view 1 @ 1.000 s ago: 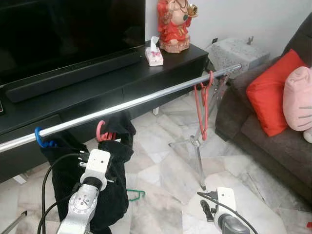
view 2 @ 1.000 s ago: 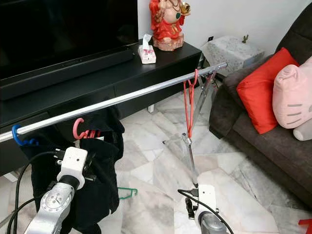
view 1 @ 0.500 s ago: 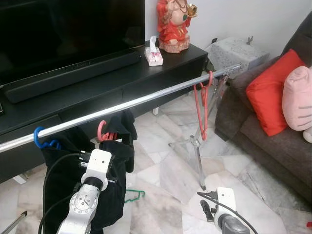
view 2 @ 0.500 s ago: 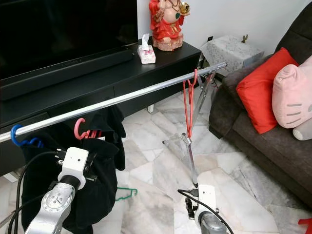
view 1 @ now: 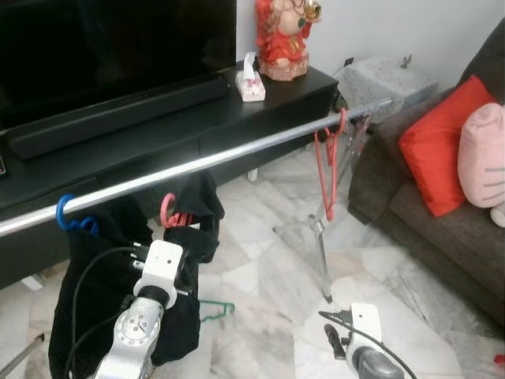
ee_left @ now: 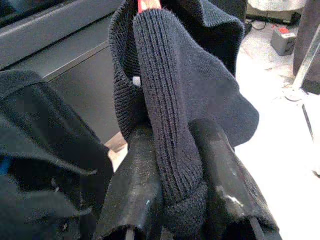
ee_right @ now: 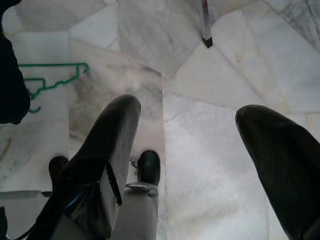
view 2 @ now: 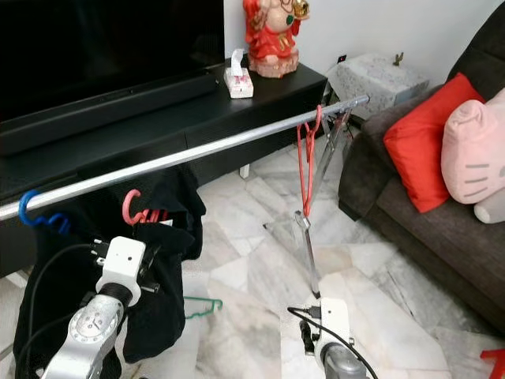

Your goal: Hang hanger

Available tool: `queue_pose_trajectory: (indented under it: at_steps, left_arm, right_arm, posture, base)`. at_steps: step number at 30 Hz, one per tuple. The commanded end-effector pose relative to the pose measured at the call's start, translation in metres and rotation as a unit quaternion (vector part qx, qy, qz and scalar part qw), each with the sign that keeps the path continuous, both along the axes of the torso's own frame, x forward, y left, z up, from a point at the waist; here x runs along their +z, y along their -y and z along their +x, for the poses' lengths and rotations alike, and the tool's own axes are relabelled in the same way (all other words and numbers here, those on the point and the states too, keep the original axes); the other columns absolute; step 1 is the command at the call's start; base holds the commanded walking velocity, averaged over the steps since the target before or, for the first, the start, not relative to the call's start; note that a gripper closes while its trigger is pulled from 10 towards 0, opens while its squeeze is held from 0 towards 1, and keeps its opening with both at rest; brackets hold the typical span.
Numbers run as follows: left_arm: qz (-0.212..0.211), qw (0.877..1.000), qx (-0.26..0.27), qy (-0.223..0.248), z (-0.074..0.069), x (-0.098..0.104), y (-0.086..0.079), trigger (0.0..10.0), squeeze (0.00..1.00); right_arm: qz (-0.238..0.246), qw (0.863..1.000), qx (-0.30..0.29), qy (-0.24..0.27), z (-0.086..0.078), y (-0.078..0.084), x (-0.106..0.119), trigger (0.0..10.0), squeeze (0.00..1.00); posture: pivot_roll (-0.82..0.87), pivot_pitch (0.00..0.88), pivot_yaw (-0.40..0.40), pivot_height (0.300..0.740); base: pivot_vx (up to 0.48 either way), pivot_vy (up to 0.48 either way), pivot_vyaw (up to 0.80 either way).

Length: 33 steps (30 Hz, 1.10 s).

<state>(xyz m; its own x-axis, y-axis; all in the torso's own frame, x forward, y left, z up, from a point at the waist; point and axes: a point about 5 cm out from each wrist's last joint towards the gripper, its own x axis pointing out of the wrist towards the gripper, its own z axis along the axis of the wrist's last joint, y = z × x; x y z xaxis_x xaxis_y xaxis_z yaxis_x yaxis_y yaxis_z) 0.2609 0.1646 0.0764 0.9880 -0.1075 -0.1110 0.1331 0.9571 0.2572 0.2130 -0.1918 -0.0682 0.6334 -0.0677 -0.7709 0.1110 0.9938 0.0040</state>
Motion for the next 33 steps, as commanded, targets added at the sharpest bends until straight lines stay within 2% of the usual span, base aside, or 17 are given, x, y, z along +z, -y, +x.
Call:
queue_pose_trajectory:
  at_steps: [1,26,33]
  left_arm:
    - [0.004,1.0,-0.013,0.02,0.0017,0.0085,0.0043,10.0,0.0]
    - [0.005,1.0,-0.016,0.023,0.0055,0.0117,0.004,10.0,0.0]
    - [0.005,1.0,-0.018,0.024,0.0075,0.0127,0.0045,10.0,0.0]
  right_arm:
    - [-0.002,1.0,-0.001,-0.007,-0.0041,0.0017,-0.0021,10.0,0.0]
    - [-0.009,1.0,-0.004,-0.001,-0.0026,0.0008,-0.0013,10.0,0.0]
    - [-0.009,1.0,-0.001,-0.001,-0.0015,-0.0009,-0.0009,10.0,0.0]
  posture:
    - [0.0,0.009,-0.047,0.74]
    - [-0.02,0.015,-0.042,0.74]
    - [-0.02,0.02,-0.033,0.74]
  base:
    - [-0.259,0.0,0.0]
    - [-0.262,0.0,0.0]
    - [-0.262,0.0,0.74]
